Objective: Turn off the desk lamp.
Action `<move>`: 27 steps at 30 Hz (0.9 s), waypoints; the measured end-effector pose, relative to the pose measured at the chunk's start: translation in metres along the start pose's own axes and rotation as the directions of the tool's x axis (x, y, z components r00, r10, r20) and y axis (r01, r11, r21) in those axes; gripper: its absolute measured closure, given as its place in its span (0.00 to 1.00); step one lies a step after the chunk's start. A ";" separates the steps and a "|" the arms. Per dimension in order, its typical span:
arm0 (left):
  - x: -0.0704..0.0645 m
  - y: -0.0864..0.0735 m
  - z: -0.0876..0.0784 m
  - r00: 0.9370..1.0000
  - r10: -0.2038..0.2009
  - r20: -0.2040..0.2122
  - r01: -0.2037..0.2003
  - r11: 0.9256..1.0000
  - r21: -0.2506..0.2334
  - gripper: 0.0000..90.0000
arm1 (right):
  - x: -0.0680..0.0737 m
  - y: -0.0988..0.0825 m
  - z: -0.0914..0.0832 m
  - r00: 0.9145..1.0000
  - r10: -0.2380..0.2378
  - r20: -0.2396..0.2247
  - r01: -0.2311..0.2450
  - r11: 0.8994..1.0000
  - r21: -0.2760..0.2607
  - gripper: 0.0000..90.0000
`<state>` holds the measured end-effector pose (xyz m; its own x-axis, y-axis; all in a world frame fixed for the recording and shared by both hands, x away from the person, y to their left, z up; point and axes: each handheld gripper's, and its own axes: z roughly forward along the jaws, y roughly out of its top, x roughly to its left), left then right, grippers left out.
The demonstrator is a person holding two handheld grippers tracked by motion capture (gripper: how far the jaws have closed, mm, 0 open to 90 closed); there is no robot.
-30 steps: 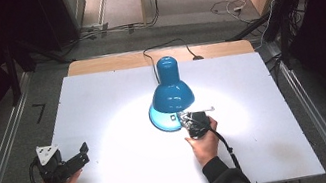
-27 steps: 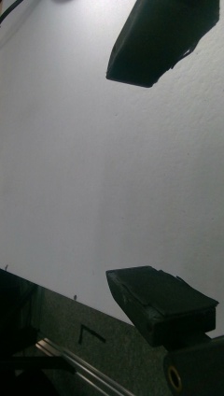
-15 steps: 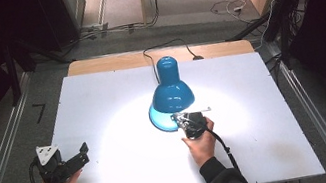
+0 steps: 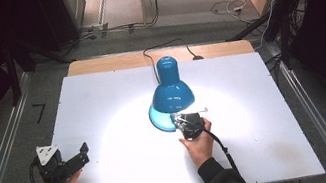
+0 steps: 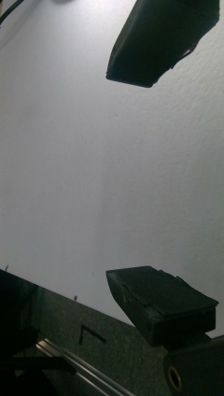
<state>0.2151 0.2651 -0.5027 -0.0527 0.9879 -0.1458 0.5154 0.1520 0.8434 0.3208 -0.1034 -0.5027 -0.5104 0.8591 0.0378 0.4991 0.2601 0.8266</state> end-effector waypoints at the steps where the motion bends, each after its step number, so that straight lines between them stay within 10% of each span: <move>1: 0.000 0.000 0.000 1.000 0.000 0.000 0.000 1.000 0.000 0.06 | 0.000 0.000 0.000 1.000 0.000 -0.001 0.000 1.000 0.000 0.98; 27: 0.000 0.000 0.001 1.000 0.001 0.001 -0.001 1.000 0.002 0.06 | -0.004 0.001 0.005 1.000 0.018 0.008 -0.018 1.000 -0.005 0.98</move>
<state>0.2154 0.2653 -0.5031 -0.0511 0.9880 -0.1460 0.5172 0.1512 0.8424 0.3273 -0.1043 -0.5051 -0.4957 0.8672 0.0483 0.5044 0.2421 0.8288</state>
